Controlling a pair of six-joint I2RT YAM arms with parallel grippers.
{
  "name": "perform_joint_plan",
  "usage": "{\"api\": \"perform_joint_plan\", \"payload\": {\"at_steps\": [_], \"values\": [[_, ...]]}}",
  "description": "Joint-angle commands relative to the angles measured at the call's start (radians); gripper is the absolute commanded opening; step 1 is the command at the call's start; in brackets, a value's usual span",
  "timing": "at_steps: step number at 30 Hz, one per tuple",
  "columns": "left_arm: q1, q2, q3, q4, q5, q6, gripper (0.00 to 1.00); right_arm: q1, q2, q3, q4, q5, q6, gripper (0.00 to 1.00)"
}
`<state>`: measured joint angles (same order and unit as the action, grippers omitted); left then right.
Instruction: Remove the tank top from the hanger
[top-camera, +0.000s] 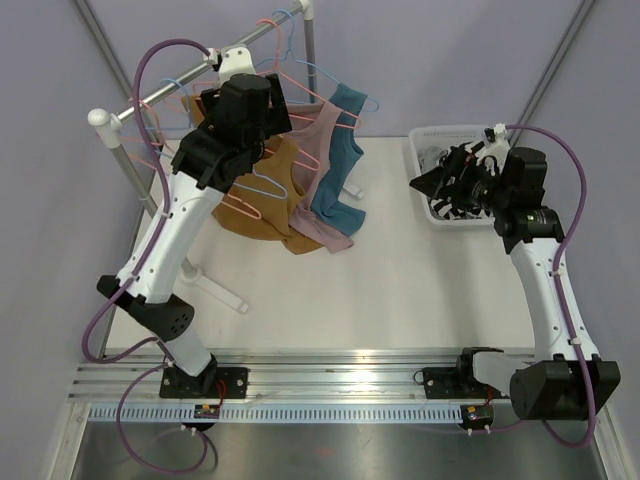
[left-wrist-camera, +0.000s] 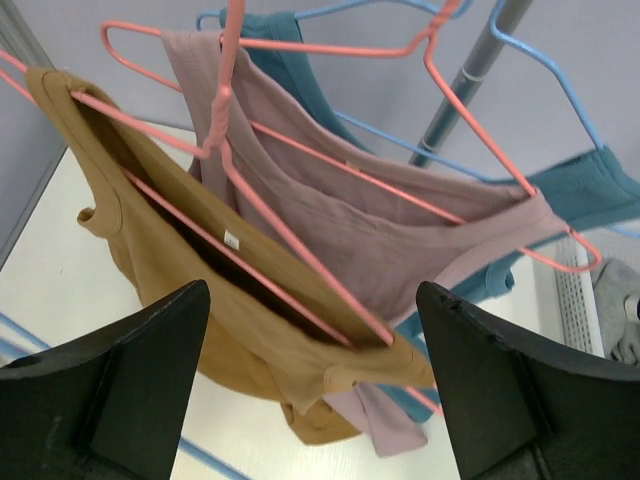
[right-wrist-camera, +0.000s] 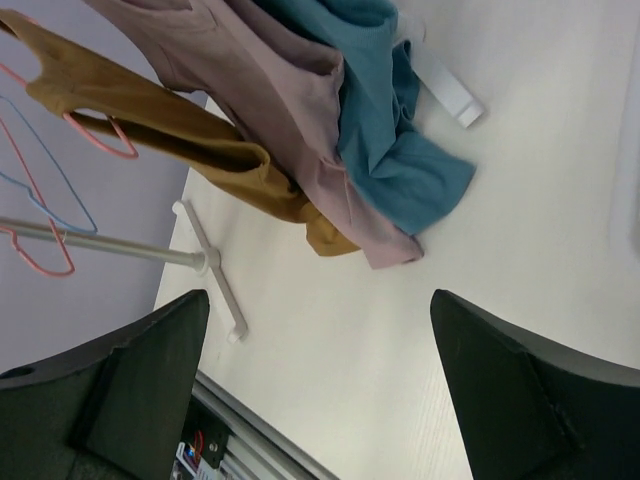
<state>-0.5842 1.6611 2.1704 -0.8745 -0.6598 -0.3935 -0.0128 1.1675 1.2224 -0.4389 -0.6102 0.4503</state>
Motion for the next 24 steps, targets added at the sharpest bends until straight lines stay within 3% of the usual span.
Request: {"api": "perform_joint_plan", "payload": {"at_steps": [1, 6, 10, 18, 23, 24], "values": [[0.03, 0.054, 0.071, 0.081, -0.052, -0.016, 0.86, 0.007, -0.08, -0.038, 0.052, -0.079, 0.011, 0.99], [0.061, 0.109, 0.075, 0.092, -0.083, -0.018, 0.77, 0.008, -0.12, -0.095, 0.094, -0.098, 0.051, 0.97], [0.076, 0.132, 0.063, 0.115, -0.089, -0.019, 0.54, 0.068, -0.121, -0.095, 0.077, -0.094, 0.039, 0.96], [0.076, 0.077, -0.018, 0.16, -0.101, -0.054, 0.29, 0.137, -0.097, -0.063, 0.051, -0.059, 0.018, 0.95], [0.076, 0.069, -0.015, 0.167, -0.132, -0.062, 0.01, 0.157, -0.092, -0.047, 0.04, -0.046, 0.008, 0.94], [0.076, 0.069, -0.012, 0.166, -0.133, -0.064, 0.0, 0.158, -0.092, -0.041, 0.037, -0.045, 0.005, 0.95]]}}
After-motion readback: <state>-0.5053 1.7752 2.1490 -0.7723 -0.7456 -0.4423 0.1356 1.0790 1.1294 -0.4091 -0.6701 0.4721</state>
